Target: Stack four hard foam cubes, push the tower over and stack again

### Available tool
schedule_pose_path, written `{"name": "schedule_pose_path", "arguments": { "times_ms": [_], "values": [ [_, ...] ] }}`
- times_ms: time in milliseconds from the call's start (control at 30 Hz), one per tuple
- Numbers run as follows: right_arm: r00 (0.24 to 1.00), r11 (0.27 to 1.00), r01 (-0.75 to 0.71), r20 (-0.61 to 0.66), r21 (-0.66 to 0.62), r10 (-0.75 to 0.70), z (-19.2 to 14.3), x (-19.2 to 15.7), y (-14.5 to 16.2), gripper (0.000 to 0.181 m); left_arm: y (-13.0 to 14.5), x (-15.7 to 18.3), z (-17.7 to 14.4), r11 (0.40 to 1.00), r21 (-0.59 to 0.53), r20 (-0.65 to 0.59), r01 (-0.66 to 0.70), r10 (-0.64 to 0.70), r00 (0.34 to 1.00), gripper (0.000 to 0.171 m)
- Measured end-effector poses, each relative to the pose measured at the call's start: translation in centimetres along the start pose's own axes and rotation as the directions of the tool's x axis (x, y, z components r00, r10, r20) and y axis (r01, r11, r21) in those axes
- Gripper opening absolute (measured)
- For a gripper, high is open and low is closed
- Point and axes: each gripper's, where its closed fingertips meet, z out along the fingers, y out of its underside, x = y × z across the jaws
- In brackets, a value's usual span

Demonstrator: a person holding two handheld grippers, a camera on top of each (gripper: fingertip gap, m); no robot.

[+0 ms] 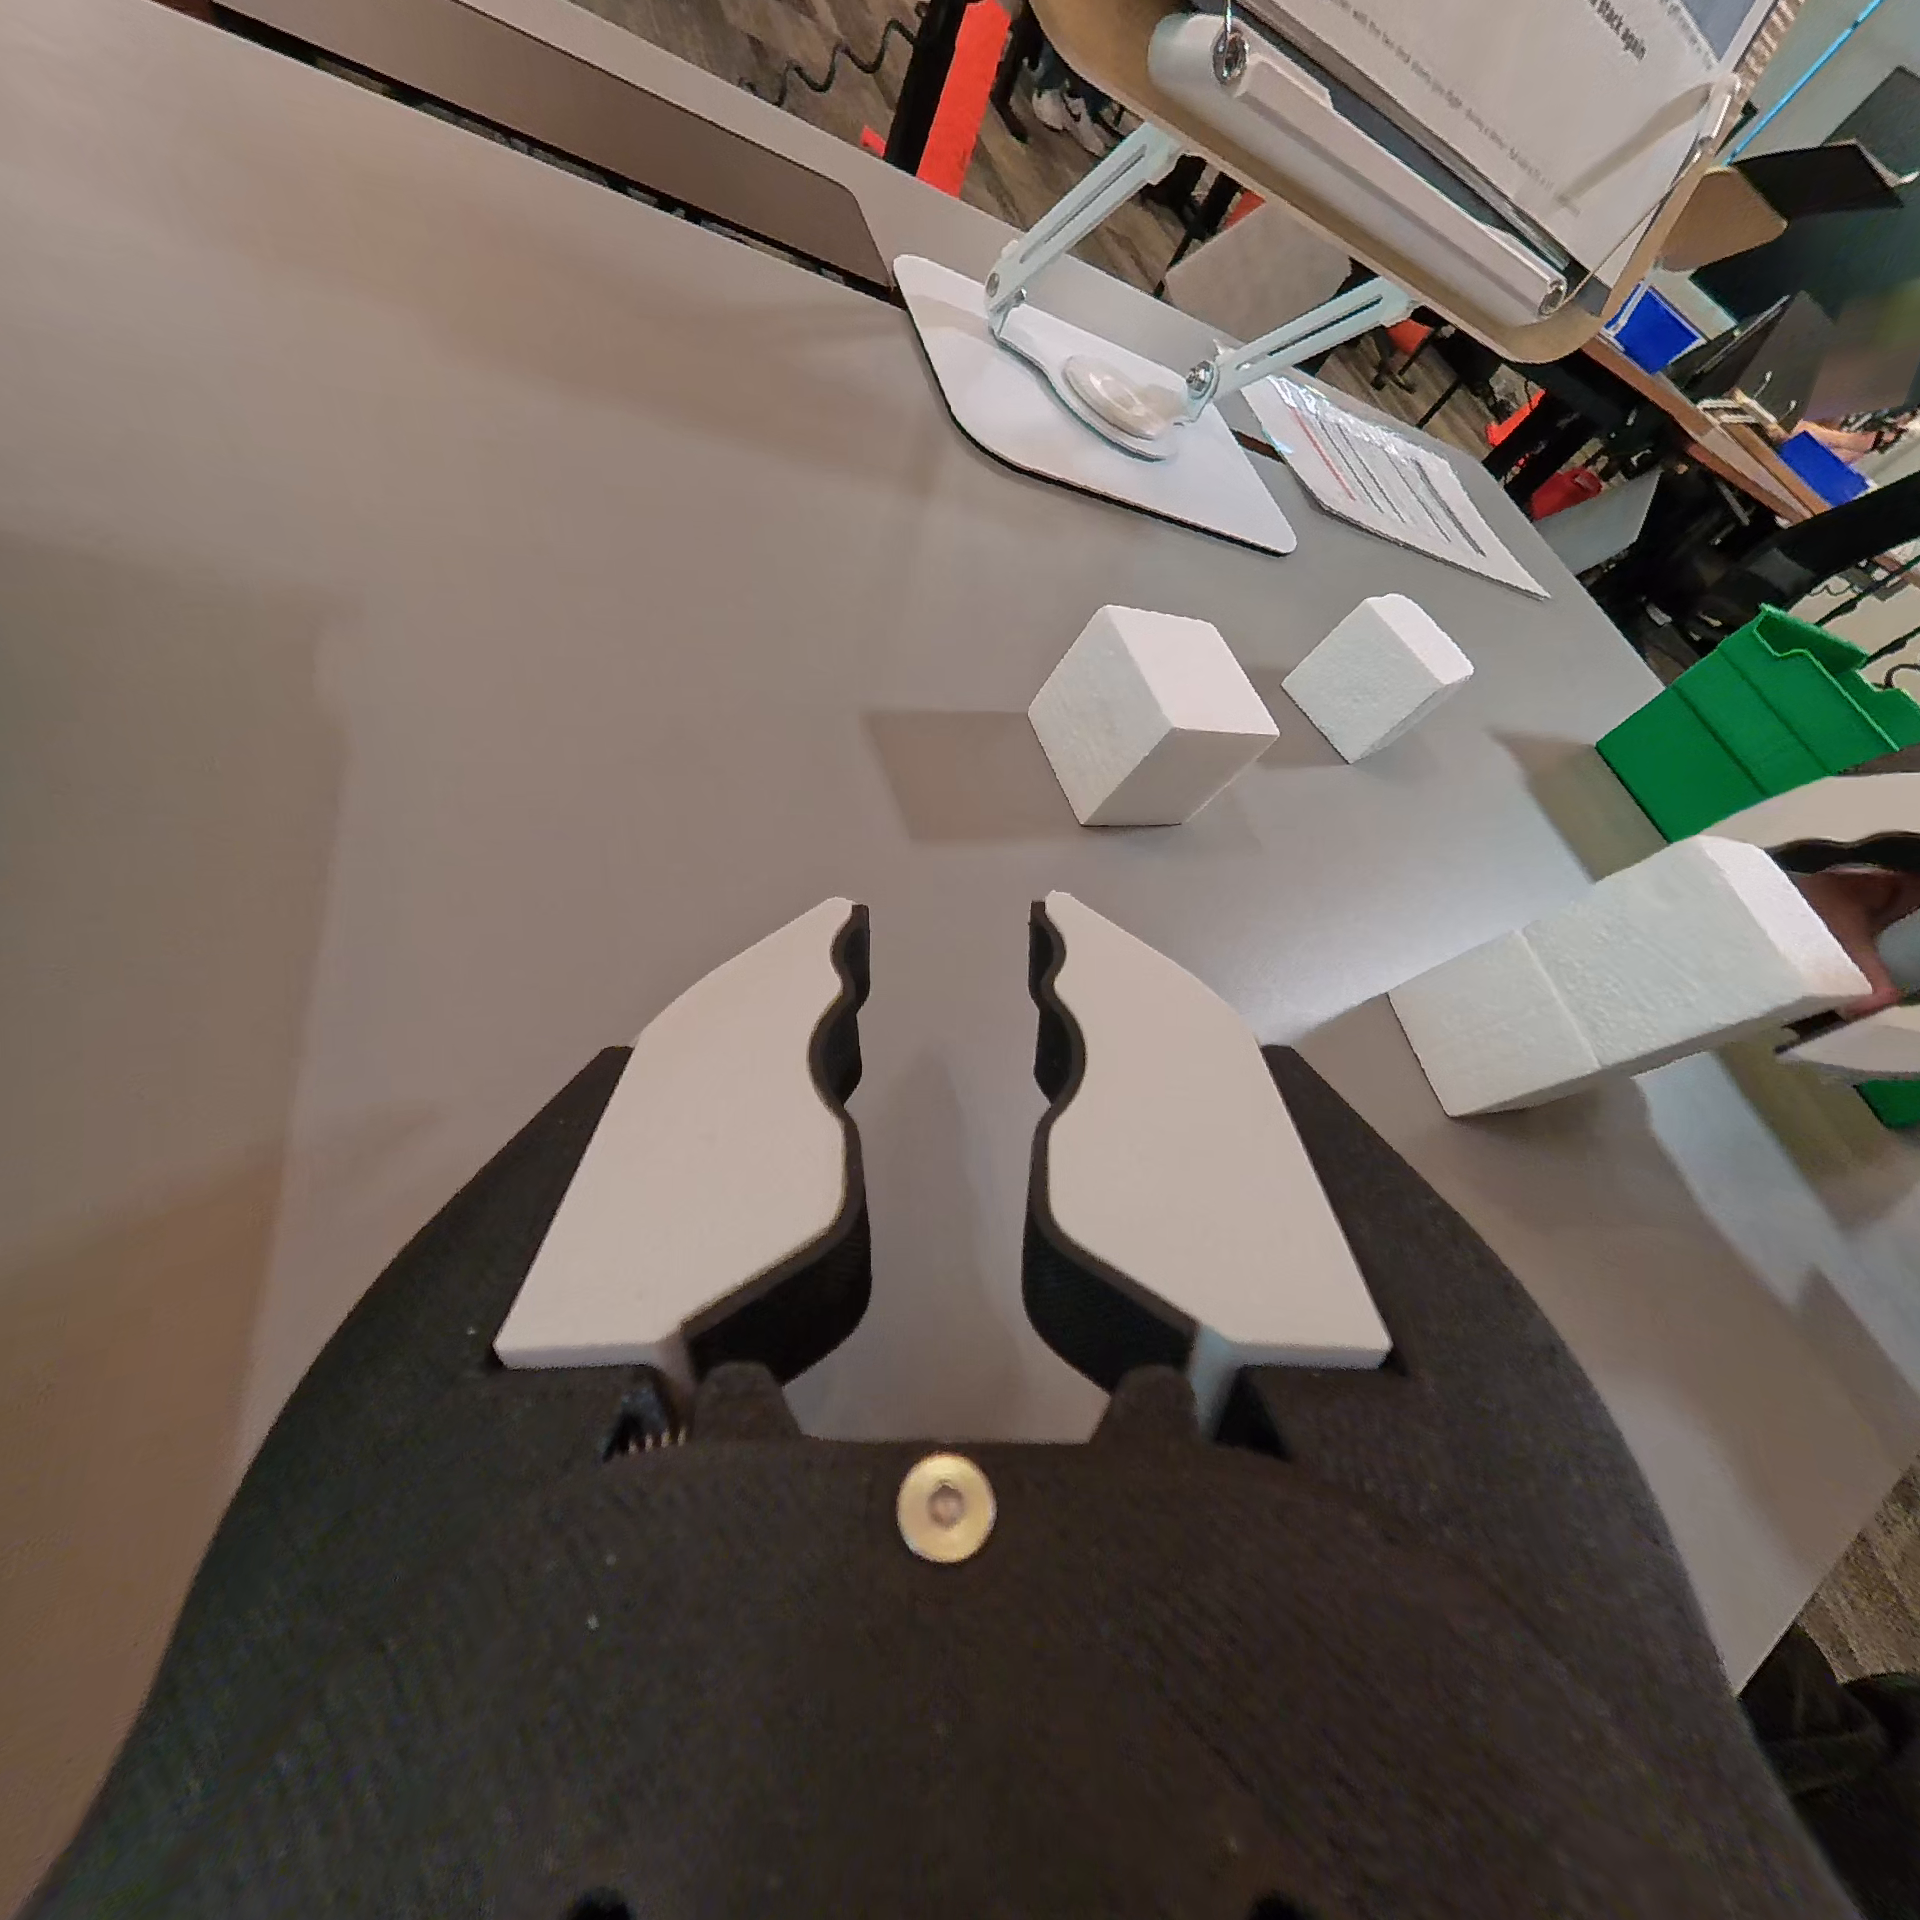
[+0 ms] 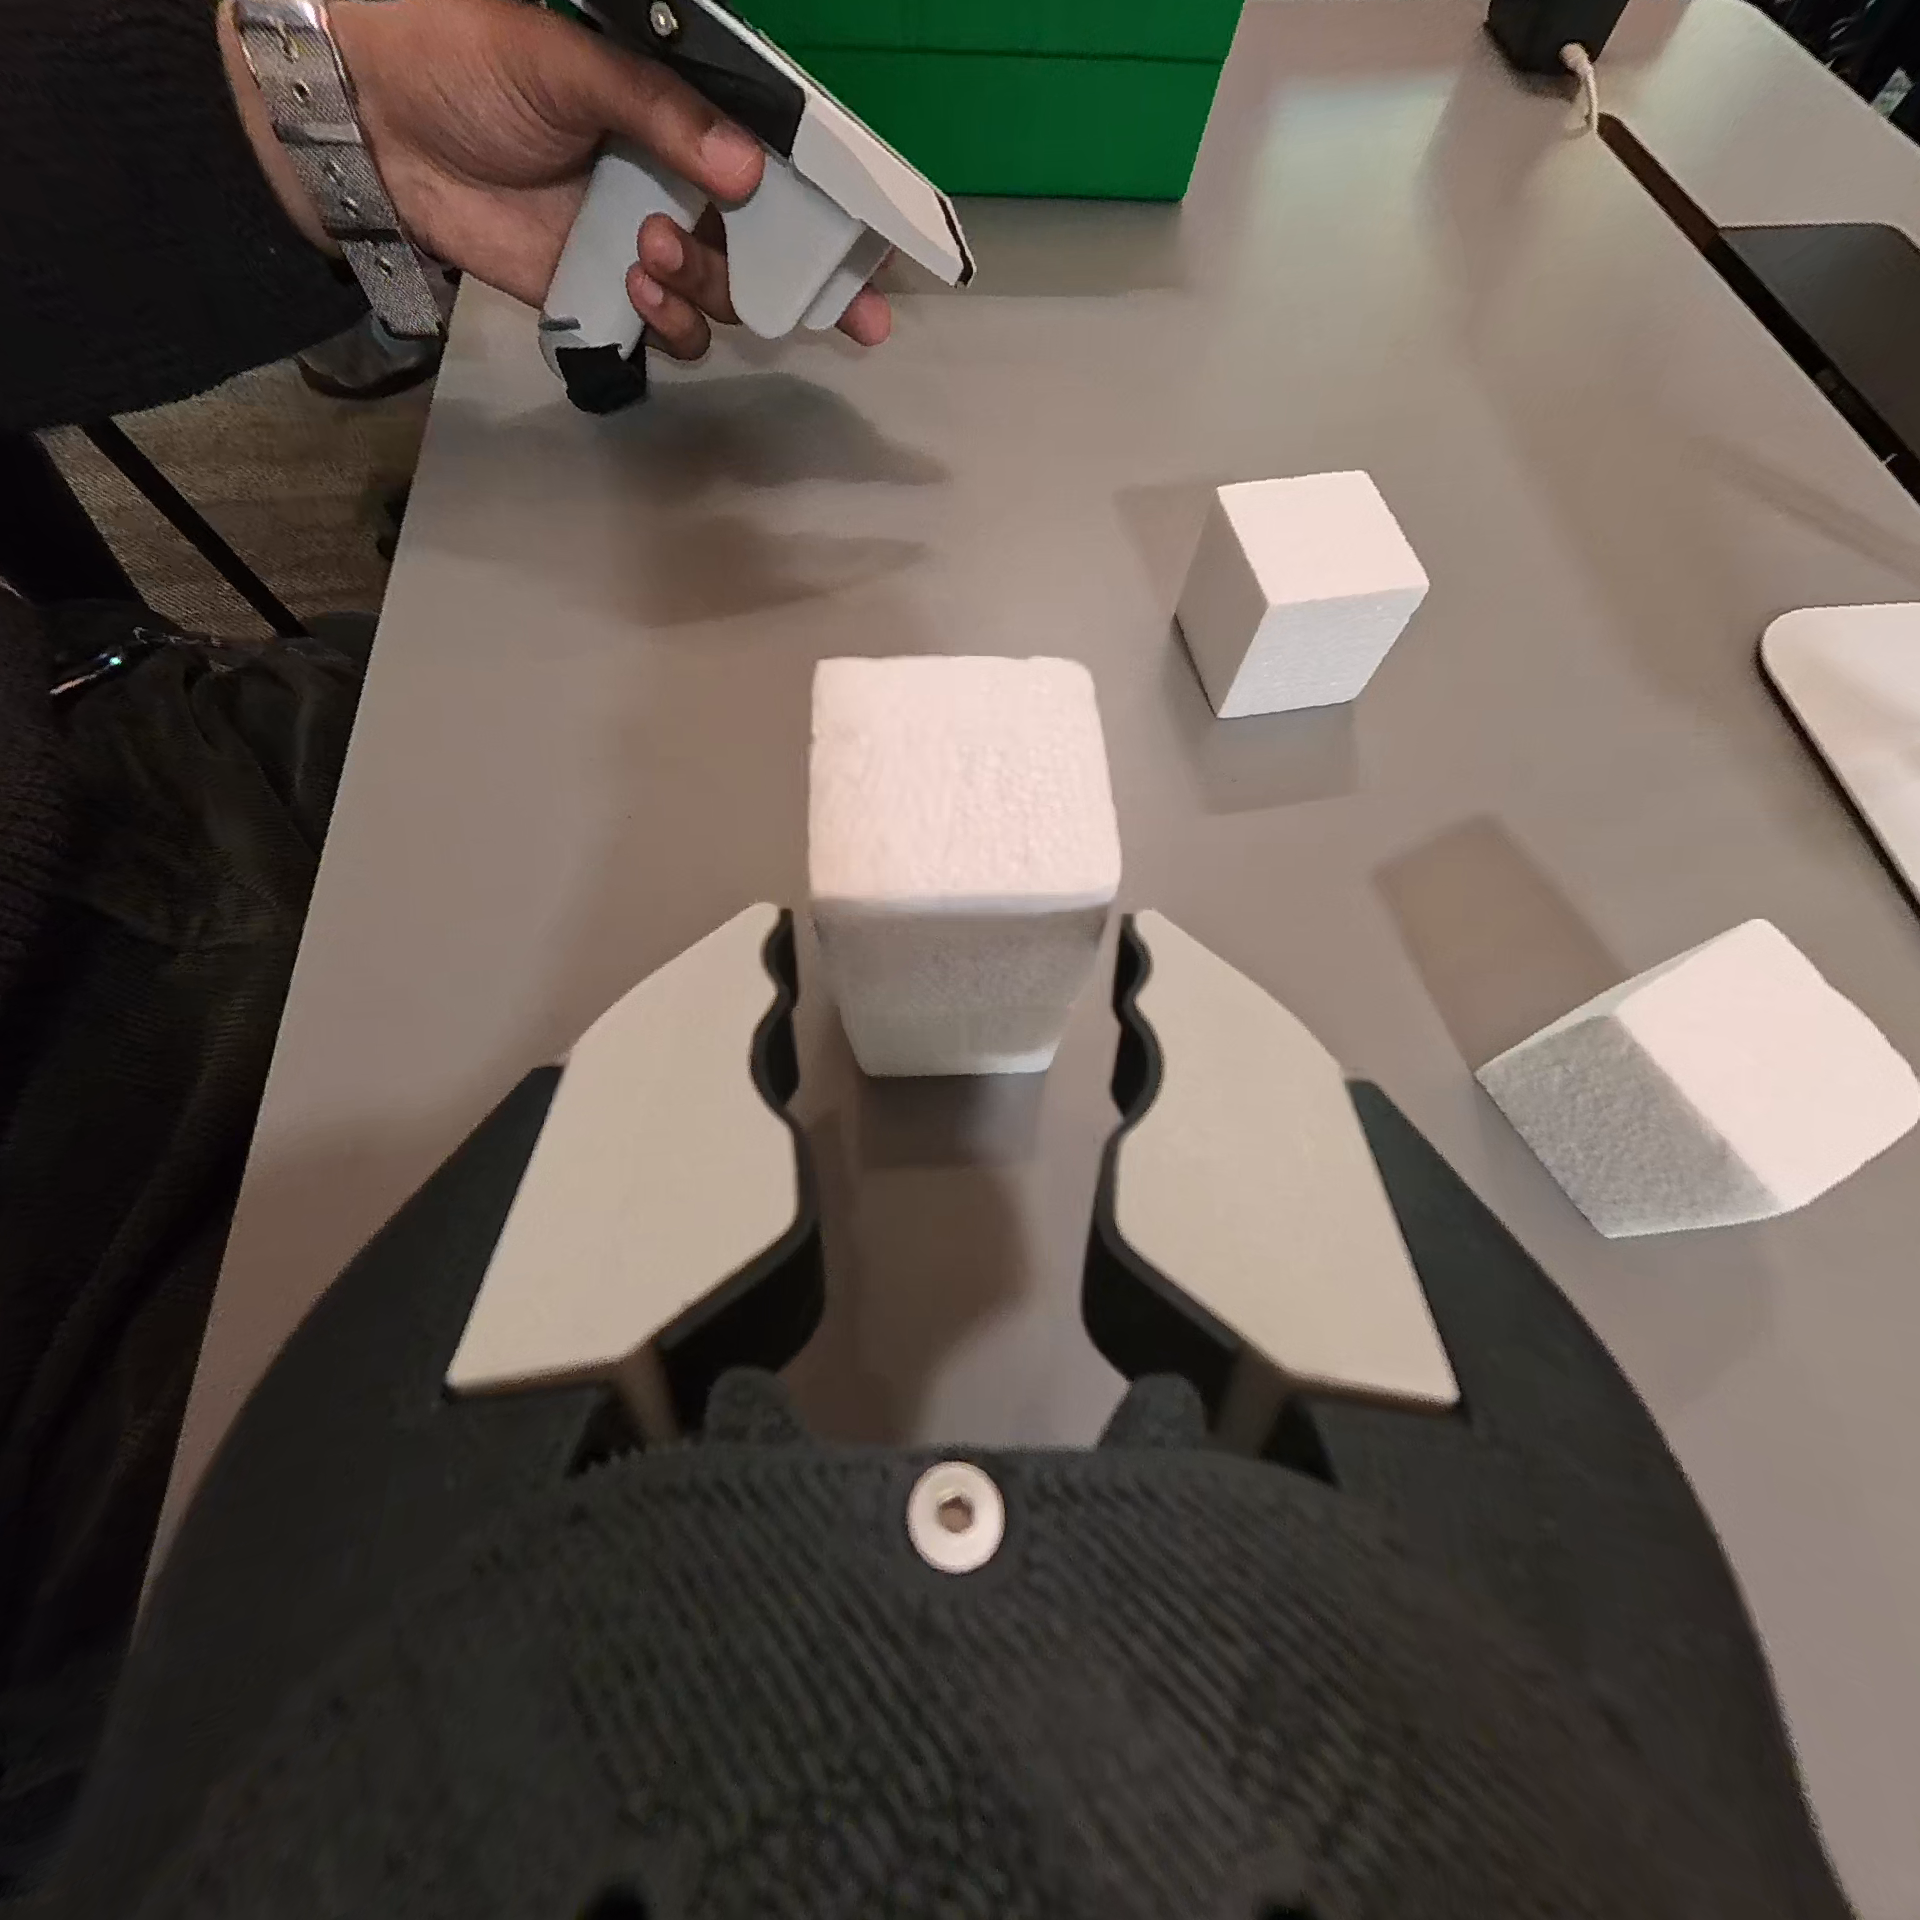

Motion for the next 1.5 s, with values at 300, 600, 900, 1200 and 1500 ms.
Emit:
{"name": "schedule_pose_path", "arguments": {
  "times_ms": [300, 600, 900, 1200, 1500],
  "values": [
    [1.0, 0.999, 0.003, -0.021, -0.04, -0.004, 0.4, 0.3, 0.8, 0.066, 0.0, -0.1, 0.0, 1.0, -0.002, 0.001, 0.003, -0.003, 1.0, 0.03],
    [0.999, 0.999, 0.0, -0.038, -0.037, -0.002, 0.0, 0.6, 0.9, 0.062, 0.1, 0.0, 0.0, 1.0, -0.006, 0.001, 0.001, -0.001, 1.0, 0.03],
    [1.0, 0.997, -0.006, -0.022, -0.077, 0.005, 0.8, 0.3, 1.8, 0.065, 0.1, 0.0, 0.0, 1.0, -0.007, 0.002, 0.0, 0.0, 1.0, 0.03],
    [0.999, 0.991, 0.006, -0.033, -0.131, -0.01, 1.5, 0.3, 2.9, 0.067, 0.2, 0.0, 0.0, 1.0, -0.008, 0.0, 0.0, 0.0, 1.0, 0.03],
    [0.998, 0.99, 0.002, -0.054, -0.138, -0.01, 1.3, 0.8, 3.2, 0.066, 0.2, 0.0, 0.0, 1.0, -0.009, 0.0, 0.0, 0.0, 1.0, 0.03]
  ]
}}
